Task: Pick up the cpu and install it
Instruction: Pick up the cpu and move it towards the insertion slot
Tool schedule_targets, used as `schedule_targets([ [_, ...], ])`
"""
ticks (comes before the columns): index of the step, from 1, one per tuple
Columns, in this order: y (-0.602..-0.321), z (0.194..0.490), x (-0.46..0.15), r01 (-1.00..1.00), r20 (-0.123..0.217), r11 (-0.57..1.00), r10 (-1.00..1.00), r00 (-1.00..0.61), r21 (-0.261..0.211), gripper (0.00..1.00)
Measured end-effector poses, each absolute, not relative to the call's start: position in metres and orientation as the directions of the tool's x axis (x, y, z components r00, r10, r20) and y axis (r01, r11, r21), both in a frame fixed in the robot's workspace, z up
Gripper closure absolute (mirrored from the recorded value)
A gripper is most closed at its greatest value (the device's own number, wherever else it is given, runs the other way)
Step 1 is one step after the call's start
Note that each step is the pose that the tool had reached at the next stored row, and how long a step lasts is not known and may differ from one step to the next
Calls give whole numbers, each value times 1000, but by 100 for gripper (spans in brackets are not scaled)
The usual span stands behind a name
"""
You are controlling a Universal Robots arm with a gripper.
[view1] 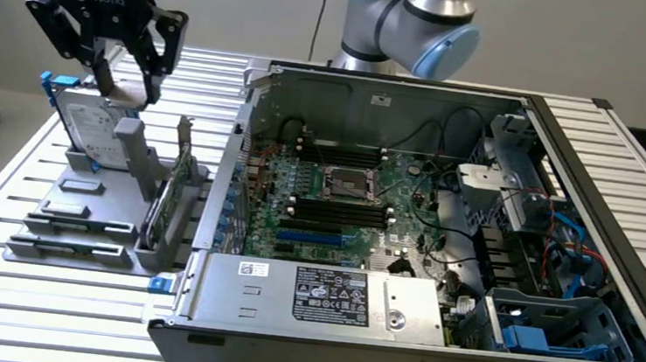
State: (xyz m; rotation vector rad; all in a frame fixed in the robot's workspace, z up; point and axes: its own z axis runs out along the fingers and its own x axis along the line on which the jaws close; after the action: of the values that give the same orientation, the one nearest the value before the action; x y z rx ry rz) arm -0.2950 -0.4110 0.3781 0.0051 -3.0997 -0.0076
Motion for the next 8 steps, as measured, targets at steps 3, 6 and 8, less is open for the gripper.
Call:
schedule_targets([
  [3, -410, 379, -282, -3, 44, 1000, -3, -999, 5, 45],
  [6, -410, 379, -269, -3, 45, 1000, -4, -999, 5, 45],
  [8, -409, 380, -261, -3, 46, 1000, -3, -999, 6, 45],
])
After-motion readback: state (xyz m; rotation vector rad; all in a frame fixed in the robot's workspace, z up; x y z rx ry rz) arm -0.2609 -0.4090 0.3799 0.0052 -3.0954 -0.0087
